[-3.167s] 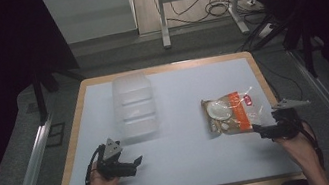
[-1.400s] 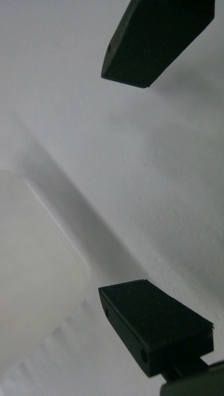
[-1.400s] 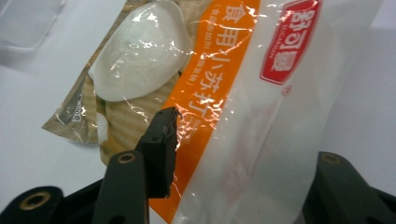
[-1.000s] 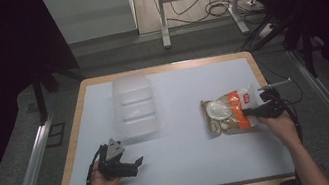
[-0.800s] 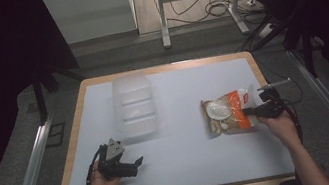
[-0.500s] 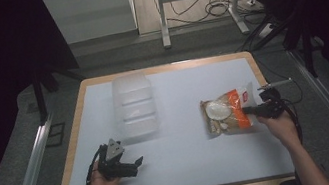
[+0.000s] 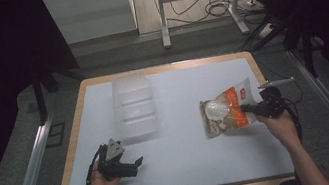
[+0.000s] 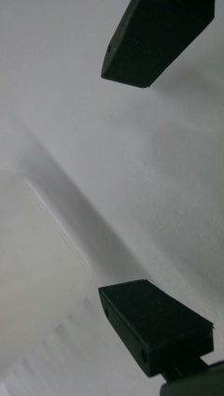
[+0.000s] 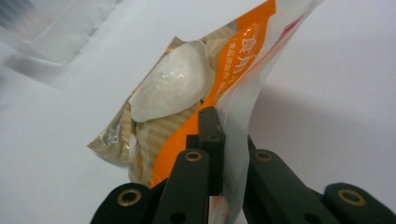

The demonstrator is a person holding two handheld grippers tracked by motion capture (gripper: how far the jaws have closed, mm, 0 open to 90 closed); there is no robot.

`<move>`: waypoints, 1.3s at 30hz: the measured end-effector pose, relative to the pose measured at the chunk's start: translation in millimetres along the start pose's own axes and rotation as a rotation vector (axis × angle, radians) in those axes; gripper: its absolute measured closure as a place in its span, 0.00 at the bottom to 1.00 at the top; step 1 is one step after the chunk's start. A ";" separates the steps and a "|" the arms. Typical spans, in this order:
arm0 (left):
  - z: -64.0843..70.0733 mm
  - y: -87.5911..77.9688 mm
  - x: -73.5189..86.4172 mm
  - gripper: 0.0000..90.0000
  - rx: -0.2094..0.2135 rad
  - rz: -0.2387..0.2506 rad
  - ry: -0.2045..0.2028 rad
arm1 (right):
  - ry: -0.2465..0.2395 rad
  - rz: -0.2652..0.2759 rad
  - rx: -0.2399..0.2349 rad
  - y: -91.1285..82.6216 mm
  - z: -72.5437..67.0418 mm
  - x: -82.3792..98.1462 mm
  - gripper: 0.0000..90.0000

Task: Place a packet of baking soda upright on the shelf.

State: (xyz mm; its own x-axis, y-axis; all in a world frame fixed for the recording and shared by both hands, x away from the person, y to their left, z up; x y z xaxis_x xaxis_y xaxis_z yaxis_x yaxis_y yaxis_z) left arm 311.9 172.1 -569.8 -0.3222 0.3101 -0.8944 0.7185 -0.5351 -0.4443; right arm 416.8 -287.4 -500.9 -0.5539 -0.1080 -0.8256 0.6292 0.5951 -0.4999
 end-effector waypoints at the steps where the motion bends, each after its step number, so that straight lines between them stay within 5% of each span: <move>1: 0.0 0.0 0.0 0.01 0.000 0.000 -0.001 | -0.001 0.003 -0.003 -0.4 -0.9 -0.7 0.99; 39: 1.2 0.0 0.3 0.01 0.001 -0.004 0.006 | -0.084 0.040 -0.134 13.1 -63.3 -45.3 0.99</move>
State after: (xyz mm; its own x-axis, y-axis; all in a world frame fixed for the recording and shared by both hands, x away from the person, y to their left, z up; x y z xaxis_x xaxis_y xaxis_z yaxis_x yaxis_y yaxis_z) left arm 311.0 171.2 -570.1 -0.3218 0.3171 -0.8921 0.7167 -0.5341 -0.4484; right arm 415.6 -224.2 -453.5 -0.4791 -0.1447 -0.8658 0.5684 0.7004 -0.4316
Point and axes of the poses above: each handheld gripper's, and its own axes: y roughly forward along the jaws, x roughly out of its underside, z roughly to its right, the point moved 5 cm from there along y, roughly forward along the jaws, and after that the axes turned 12 degrees about z, right-handed, at the moved point
